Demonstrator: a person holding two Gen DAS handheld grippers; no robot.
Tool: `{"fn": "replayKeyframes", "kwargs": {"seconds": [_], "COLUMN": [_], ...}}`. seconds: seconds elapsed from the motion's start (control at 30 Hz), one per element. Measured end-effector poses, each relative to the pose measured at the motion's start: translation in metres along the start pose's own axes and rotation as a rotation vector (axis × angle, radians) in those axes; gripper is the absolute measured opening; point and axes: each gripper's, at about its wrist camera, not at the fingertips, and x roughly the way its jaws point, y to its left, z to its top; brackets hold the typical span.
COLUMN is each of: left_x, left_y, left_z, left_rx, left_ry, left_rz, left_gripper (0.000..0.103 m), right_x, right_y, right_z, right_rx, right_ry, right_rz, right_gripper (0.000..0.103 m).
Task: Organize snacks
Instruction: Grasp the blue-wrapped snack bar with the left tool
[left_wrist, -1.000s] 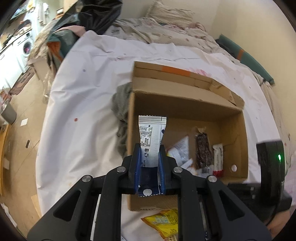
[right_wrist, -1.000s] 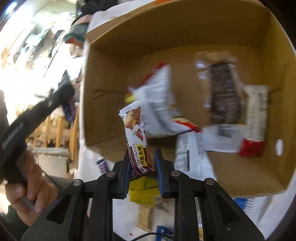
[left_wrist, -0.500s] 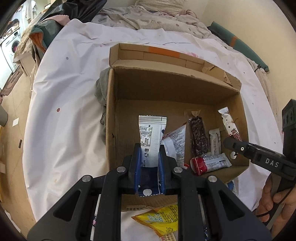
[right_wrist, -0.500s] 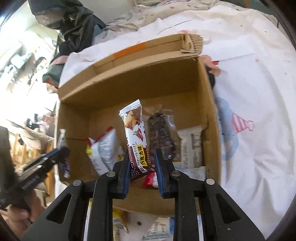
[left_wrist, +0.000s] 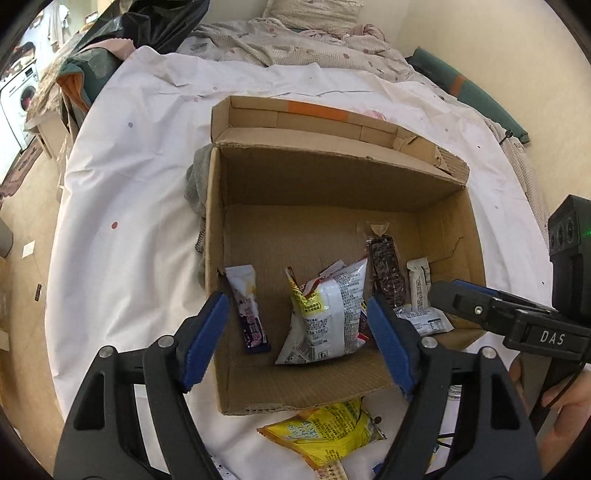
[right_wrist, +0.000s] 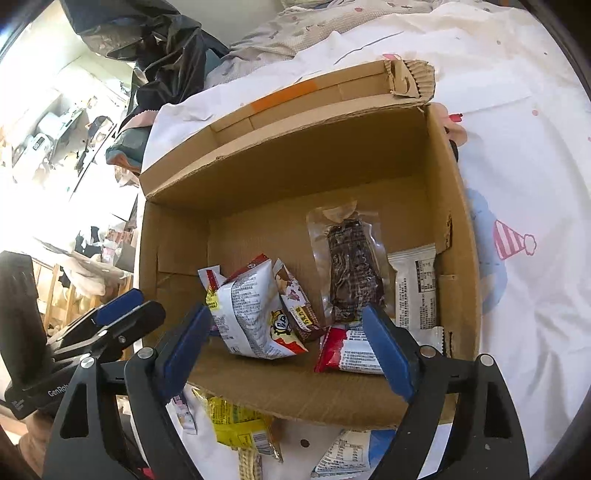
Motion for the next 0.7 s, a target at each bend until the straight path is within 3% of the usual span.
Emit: {"fn": "replayKeyframes", "kwargs": {"seconds": [0.4, 0.7], "left_x": [-0.036, -0.060], "left_y": [0.016, 0.032], "left_z": [-0.019, -0.053], "left_rx": [-0.022, -0.056], "left_ry": [-0.044, -0.070], "left_rz": [0.021, 0.070], "left_gripper": [0.075, 0.075], "right_x": [-0.051, -0.073], "right_y": [0.014, 0.003], "right_z": [-0.031, -0.073], "right_rx": [-0.102, -0.044], "right_ry": [-0.078, -0.072], "right_rz": [-0.076, -0.057], "right_gripper": [0.087, 0.087]}}
